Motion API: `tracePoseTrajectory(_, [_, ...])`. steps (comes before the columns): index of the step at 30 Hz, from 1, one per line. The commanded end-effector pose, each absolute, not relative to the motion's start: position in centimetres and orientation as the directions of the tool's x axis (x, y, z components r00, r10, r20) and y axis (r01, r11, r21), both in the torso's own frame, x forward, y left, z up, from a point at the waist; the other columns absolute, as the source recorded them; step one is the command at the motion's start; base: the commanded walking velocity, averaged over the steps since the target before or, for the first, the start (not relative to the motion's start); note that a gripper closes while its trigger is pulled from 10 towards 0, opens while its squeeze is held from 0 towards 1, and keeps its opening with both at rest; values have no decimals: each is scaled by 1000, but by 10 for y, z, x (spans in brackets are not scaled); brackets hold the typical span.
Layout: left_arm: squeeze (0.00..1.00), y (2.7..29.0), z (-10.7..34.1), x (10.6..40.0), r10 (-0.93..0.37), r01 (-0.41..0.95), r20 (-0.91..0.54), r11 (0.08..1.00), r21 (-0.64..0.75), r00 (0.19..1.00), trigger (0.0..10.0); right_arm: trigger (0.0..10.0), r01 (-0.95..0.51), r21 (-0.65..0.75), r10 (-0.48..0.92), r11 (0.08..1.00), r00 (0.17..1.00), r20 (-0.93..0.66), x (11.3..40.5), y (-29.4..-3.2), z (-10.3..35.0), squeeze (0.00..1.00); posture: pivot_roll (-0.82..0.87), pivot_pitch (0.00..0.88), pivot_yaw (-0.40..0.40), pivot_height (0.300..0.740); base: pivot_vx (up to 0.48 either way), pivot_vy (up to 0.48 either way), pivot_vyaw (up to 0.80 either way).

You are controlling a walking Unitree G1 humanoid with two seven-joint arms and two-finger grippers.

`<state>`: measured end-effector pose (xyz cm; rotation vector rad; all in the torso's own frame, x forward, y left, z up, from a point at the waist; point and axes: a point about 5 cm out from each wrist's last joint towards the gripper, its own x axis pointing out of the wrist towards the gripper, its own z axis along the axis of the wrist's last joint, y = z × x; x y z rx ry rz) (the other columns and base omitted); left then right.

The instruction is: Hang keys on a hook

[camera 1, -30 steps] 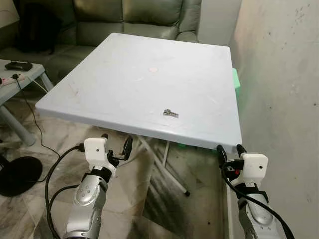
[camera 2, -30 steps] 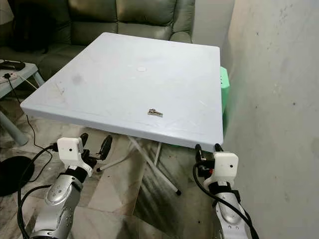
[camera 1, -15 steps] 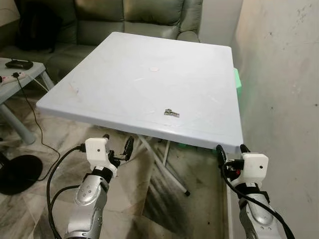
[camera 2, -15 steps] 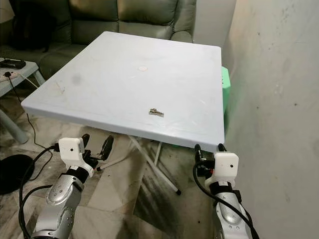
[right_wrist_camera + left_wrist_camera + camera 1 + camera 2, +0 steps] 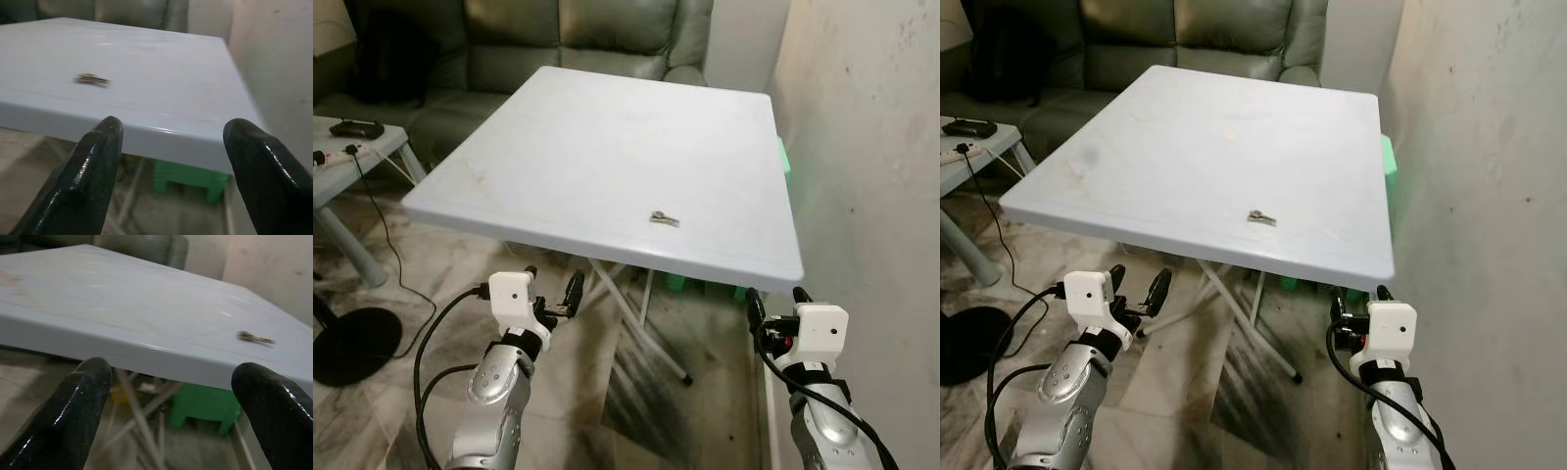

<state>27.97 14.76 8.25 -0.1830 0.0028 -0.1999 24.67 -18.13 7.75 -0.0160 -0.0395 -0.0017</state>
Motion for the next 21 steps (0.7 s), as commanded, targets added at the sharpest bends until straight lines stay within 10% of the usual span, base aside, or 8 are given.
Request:
tracePoseTrajectory(1, [0,152,86,281,-185,185,21,966,-181,983,10000,10000,-9,-10,10,1000,999,51,248,-179,81,0,-27,69,-8,740,0,409,0])
tracePoseTrajectory(21, [0,153,86,282,-177,178,22,964,-200,984,10000,10000,-10,1,10,1000,999,50,246,-177,81,0,-28,73,-9,740,0,330,0])
